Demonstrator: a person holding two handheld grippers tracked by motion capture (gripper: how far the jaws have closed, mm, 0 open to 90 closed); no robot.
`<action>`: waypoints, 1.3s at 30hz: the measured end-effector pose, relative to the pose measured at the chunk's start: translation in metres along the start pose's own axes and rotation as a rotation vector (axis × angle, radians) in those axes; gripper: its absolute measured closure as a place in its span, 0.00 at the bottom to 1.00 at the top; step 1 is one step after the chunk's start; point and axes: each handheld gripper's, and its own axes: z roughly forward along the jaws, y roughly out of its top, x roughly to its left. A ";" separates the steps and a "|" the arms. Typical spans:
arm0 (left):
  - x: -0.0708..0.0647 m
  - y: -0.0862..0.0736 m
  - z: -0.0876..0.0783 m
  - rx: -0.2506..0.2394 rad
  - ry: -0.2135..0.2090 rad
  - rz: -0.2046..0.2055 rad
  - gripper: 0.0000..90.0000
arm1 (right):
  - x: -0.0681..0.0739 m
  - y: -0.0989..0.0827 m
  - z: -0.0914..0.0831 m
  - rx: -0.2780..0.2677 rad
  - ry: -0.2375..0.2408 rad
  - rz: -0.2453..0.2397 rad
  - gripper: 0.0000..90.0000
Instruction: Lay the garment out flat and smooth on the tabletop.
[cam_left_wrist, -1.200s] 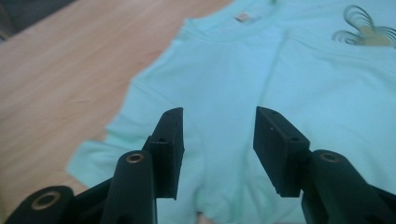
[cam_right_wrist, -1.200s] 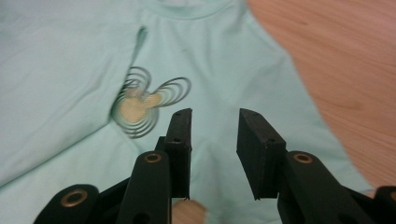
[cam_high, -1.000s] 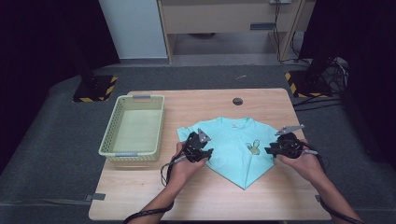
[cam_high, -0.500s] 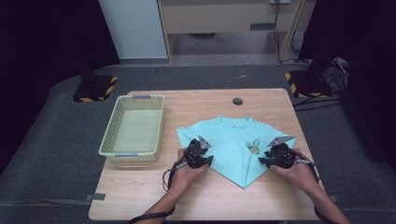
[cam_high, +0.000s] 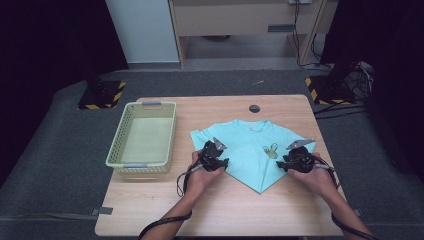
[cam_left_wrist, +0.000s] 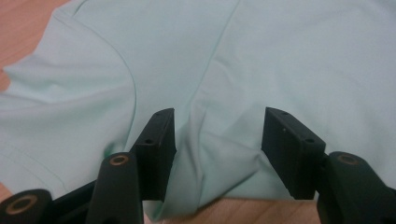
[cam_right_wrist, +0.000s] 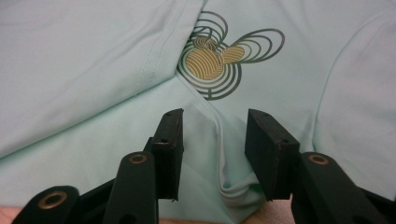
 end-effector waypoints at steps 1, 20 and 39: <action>0.000 0.003 0.001 -0.009 -0.004 -0.002 0.49 | 0.001 0.000 0.000 -0.004 0.004 -0.004 0.69; -0.017 0.066 0.051 -0.098 -0.117 -0.025 0.53 | 0.009 0.002 0.006 -0.023 0.022 -0.015 0.73; -0.025 0.093 0.087 -0.096 -0.155 -0.041 0.47 | 0.010 -0.004 0.004 -0.057 0.025 -0.008 0.72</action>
